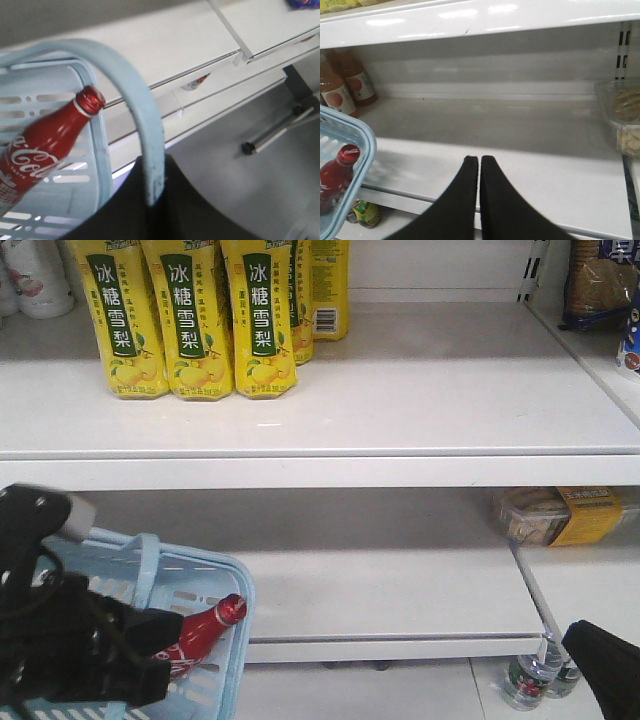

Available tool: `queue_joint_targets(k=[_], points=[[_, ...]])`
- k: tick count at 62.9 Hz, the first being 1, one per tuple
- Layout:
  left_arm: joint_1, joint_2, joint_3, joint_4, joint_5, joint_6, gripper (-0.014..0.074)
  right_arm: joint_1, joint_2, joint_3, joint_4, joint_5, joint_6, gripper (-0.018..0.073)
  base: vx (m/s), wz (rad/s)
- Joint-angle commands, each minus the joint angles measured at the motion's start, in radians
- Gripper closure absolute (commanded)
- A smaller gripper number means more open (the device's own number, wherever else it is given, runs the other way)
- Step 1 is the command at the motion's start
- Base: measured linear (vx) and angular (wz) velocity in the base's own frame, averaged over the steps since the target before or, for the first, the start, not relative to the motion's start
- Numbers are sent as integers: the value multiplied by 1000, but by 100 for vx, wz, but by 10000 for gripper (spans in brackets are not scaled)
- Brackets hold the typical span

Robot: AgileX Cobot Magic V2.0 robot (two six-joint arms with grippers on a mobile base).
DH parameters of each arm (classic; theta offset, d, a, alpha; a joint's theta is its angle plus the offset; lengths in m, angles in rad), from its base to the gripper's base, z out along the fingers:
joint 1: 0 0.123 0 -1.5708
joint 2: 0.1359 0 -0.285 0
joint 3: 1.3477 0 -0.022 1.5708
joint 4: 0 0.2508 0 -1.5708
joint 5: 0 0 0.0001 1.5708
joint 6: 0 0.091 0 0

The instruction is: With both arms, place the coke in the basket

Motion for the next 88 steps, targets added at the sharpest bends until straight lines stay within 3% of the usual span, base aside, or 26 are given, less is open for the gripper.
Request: queue_joint_targets(k=[1,11,23,31,44,62,79,88], points=[[-4,-96,90,14,-234,8,603,-7,7,-25,-35,22,-6,564,0,0],[-4,-248,269,14,-349,8,603,-7,7,-25,-35,22,-6,564,0,0],[-3,-422,388,18,-370,11,603,-7,7,-25,-35,22,-6,564,0,0],[-1,-511,468,74,-396,11,603,-7,7,-25,-35,22,-6,564,0,0],[0,-631,598,64,-468,8,603,-7,7,-25,-35,22,-6,564,0,0],[0,-817,687,66,-478,-96,603,-7,7,-25,-35,22,-6,564,0,0],[0,-946,689,74,-446,-94,603,-7,7,-25,-35,22,-6,564,0,0],[0,-968,707,147,-409,-93,603,-7,7,-25,-35,22,-6,564,0,0]])
